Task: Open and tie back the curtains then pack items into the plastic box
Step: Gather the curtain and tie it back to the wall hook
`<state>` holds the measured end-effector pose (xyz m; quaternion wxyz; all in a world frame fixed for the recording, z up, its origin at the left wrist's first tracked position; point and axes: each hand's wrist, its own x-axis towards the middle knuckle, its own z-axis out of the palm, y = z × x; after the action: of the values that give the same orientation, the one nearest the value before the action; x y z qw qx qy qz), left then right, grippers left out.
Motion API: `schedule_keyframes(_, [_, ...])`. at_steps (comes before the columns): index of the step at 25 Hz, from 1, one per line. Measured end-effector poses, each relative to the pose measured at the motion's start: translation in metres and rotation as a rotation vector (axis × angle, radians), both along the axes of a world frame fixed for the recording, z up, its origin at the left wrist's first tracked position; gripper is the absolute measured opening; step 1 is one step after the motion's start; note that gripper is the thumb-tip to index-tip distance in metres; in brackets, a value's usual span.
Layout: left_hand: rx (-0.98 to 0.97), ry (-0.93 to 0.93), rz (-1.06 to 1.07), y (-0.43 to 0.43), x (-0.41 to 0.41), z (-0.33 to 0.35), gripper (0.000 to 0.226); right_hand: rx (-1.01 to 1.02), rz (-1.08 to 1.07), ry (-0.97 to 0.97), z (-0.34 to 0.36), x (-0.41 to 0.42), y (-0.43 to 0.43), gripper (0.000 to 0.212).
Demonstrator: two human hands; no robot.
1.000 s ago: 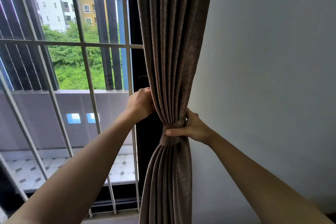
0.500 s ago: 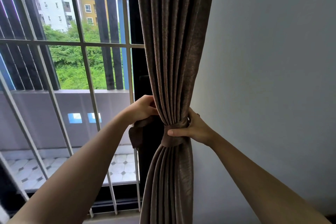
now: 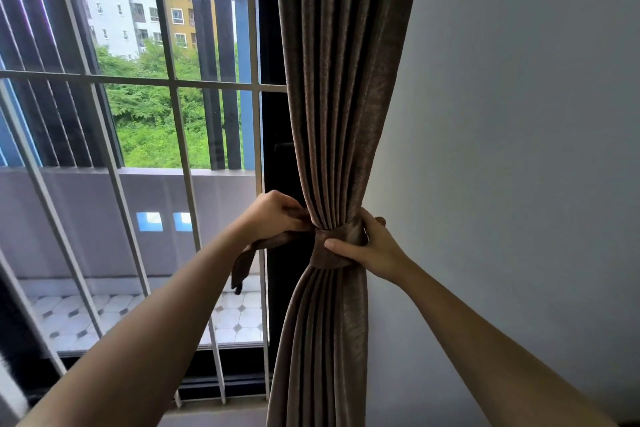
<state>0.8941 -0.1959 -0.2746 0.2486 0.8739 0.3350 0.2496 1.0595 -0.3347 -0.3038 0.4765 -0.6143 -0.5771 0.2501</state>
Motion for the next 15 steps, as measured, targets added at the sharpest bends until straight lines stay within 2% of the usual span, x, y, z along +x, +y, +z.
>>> schedule_keyframes(2, [0.016, 0.027, 0.016, 0.004, -0.005, -0.002, 0.03, 0.03, 0.003, 0.051, -0.006, -0.003, 0.001, 0.067])
schedule_keyframes(6, [0.21, -0.021, 0.135, 0.008, -0.006, -0.007, 0.023, 0.077, 0.01, 0.136, -0.006, -0.009, 0.008, 0.073])
schedule_keyframes(9, [0.147, -0.025, 0.099, 0.007, -0.005, -0.006, 0.019, 0.126, -0.08, 0.191, 0.005, -0.008, 0.016, 0.077])
schedule_keyframes(12, [0.133, -0.03, 0.091, 0.004, -0.009, -0.008, 0.016, 0.146, -0.113, 0.109, 0.012, -0.012, 0.019, 0.078])
schedule_keyframes(15, [0.122, -0.12, 0.096, 0.0, -0.019, -0.014, 0.014, 0.204, -0.178, 0.04, -0.002, -0.022, 0.013, 0.077])
